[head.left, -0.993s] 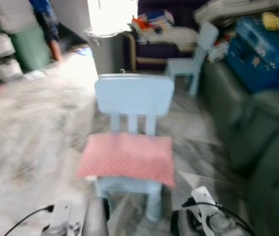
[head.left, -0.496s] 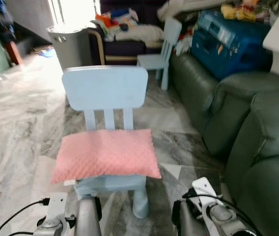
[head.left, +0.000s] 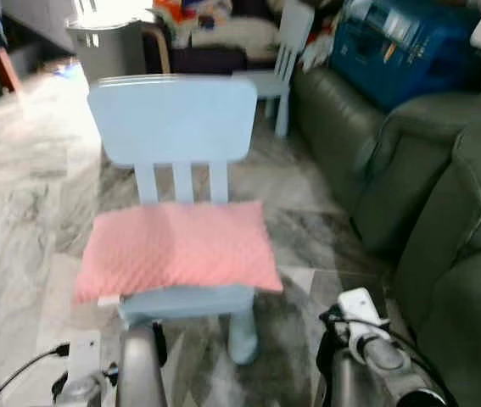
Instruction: Move the pillow to the sofa
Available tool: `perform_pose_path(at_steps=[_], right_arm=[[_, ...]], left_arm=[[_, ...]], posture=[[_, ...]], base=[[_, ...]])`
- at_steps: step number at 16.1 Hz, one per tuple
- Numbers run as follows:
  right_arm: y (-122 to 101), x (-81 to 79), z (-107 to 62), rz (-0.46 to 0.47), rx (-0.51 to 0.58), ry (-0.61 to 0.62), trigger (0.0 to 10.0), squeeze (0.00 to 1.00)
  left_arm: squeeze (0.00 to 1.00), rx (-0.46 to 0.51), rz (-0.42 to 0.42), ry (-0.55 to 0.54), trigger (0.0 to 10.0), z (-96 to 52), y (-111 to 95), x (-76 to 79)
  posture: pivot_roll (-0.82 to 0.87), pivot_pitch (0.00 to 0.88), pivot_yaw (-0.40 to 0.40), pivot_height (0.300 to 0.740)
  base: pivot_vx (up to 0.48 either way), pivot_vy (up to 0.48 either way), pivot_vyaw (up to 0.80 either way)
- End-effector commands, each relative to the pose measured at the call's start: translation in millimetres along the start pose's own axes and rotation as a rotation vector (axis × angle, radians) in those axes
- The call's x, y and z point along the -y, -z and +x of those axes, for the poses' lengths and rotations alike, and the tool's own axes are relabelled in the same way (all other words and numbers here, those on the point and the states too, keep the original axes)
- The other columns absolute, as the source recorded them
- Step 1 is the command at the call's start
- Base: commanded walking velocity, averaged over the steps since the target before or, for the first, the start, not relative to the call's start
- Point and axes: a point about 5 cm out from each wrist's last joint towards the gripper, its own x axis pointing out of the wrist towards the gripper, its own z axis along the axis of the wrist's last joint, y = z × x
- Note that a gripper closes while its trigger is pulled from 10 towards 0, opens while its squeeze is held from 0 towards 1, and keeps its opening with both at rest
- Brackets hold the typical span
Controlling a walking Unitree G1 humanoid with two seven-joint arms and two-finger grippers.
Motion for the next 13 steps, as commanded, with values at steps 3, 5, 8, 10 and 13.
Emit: perform_pose_path(at_steps=[3, 5, 8, 10, 13], right_arm=[[-35.3, 20.6, 3.0, 0.1, 0.179, -0.041, 10.0, 0.0], [-56.9, 26.2, 4.2, 0.111, 0.27, -0.03, 10.0, 0.0], [-86.4, 31.8, 4.6, 0.138, 0.378, -0.038, 10.0, 0.0], [-100.1, 33.3, 4.6, 0.147, 0.422, -0.034, 10.0, 0.0], [-144.7, 33.7, -1.9, 0.168, 0.593, -0.068, 10.0, 0.0]], left_arm=[[0.0, 0.154, -0.096, -0.085, 10.0, 0.6, -27.4, -56.4], [0.0, 0.254, -0.141, -0.123, 10.0, -1.1, -51.6, -68.2], [0.0, 0.421, -0.189, -0.138, 10.0, -6.6, -101.8, -71.0], [0.0, 0.474, -0.222, -0.065, 10.0, -8.9, -126.2, -59.5], [0.0, 0.636, -0.207, 0.025, 10.0, -22.9, -180.8, -41.4]], posture=[[-0.02, 0.0, 0.008, 0.333], [-0.02, 0.0, 0.007, 0.333], [-0.02, 0.0, 0.011, 0.333], [-0.02, 0.0, 0.013, 0.333], [-0.02, 0.0, 0.016, 0.333]], base=[[0.0, 0.0, 0.0], [0.0, 0.0, 0.0], [0.0, 0.0, 0.0], [0.0, 0.0, 0.0], [0.0, 0.0, 0.0]])
